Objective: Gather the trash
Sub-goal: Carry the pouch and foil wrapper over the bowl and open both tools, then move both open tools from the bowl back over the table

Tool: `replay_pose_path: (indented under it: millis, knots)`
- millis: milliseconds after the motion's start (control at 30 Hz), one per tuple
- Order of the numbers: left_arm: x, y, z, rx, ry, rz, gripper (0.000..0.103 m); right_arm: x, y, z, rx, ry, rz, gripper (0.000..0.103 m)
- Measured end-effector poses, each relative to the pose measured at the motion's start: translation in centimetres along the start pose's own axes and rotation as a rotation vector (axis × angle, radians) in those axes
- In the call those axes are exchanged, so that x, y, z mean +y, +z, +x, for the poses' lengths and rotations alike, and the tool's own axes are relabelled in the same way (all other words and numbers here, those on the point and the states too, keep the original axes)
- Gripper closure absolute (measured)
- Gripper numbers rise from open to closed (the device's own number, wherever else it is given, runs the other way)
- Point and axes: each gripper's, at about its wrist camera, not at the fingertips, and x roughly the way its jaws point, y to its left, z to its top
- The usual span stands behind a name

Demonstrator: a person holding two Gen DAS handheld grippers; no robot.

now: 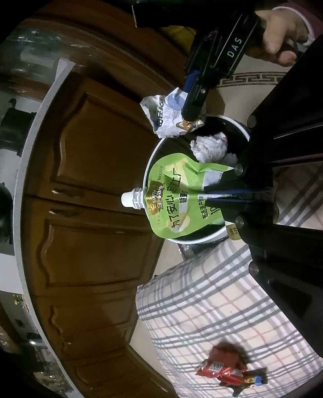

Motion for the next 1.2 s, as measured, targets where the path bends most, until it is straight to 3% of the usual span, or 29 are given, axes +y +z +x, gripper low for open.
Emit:
replay_pose_path:
  millis: [333, 367, 433, 467, 500, 667, 767, 900, 1000, 1200]
  knots:
    - [0.3, 0.7, 1.1, 0.001, -0.019, -0.018, 0.101, -0.3, 0.2, 1.4, 0.032, 0.005, -0.001, 0.077]
    - [0.3, 0.8, 1.3, 0.006, -0.027, -0.022, 0.1, -0.4, 0.2, 1.6, 0.042, 0.011, 0.001, 0.074]
    - [0.4, 1.1, 1.5, 0.015, -0.035, -0.036, 0.092, -0.7, 0.3, 2.1, 0.055, 0.019, 0.01, 0.067]
    - [0.5, 1.1, 1.5, 0.012, -0.039, -0.043, 0.083, -0.9, 0.3, 2.4, 0.065, 0.025, 0.018, 0.059]
    - [0.6, 1.1, 1.4, 0.006, -0.032, -0.05, 0.073, -1.1, 0.3, 2.5, 0.073, 0.029, 0.025, 0.058]
    - [1.5, 0.6, 0.2, -0.021, 0.002, -0.046, 0.068, -1.5, 0.3, 2.1, 0.066, 0.018, 0.034, 0.048]
    - [2.9, -0.8, -1.5, -0.05, 0.039, -0.068, 0.068, -1.6, 0.2, 1.3, 0.039, 0.019, 0.048, 0.045]
    - [5.4, -3.8, -3.4, -0.074, 0.098, -0.123, 0.057, -0.6, -0.2, 0.4, 0.003, 0.036, 0.063, 0.03]
    - [7.6, -6.6, -4.5, -0.076, 0.136, -0.18, 0.057, 0.9, -1.0, 0.0, -0.016, 0.051, 0.06, 0.019]
    - [11.5, -12.0, -7.3, -0.074, 0.223, -0.298, 0.056, 4.3, -3.0, 0.0, -0.025, 0.108, 0.081, 0.012]
